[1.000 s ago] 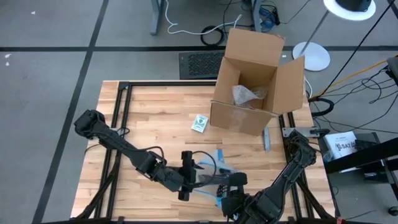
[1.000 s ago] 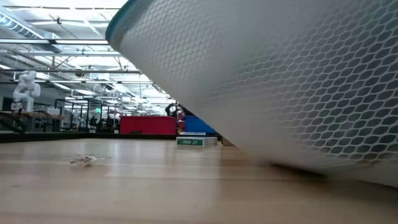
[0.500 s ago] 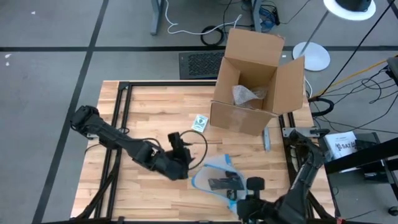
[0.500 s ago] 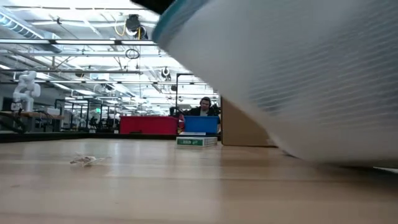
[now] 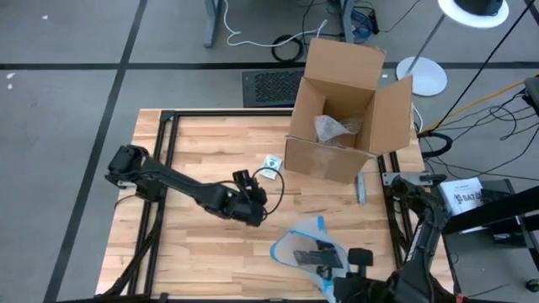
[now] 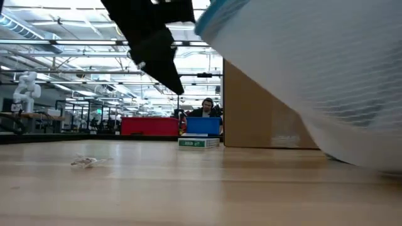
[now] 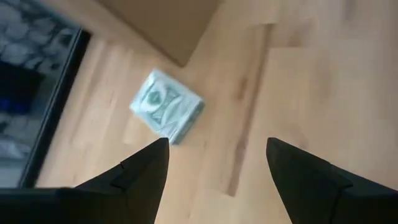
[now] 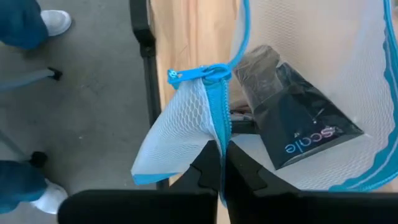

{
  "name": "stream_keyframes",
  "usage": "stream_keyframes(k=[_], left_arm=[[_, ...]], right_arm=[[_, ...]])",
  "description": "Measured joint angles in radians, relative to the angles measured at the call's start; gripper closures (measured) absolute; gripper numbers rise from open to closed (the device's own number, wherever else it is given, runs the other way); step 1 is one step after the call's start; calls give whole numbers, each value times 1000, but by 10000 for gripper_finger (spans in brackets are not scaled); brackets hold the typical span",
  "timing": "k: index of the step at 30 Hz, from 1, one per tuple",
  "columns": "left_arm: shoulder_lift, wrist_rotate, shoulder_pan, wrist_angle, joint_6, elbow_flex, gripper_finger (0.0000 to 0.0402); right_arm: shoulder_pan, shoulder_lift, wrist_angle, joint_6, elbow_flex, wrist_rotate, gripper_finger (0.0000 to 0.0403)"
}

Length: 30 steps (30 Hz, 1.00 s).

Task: Unpack boxes
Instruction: Put the game card into the transparent zip bag

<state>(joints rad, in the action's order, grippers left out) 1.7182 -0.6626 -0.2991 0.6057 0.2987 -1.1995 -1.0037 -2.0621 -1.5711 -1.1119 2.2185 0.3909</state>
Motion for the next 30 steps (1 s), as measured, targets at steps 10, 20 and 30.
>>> stream_keyframes(k=[10,20,30], left_arm=[[91,64,201,-132,242,0,128],[223,289,355,-274,327,-3,116],[236,287,370,-292,350,-27,33]], right_arm=[[-22,0,0,-37,0,3,403],[-32,0,0,-40,0,27,403],[-33,0,0,-31,0,30,403]])
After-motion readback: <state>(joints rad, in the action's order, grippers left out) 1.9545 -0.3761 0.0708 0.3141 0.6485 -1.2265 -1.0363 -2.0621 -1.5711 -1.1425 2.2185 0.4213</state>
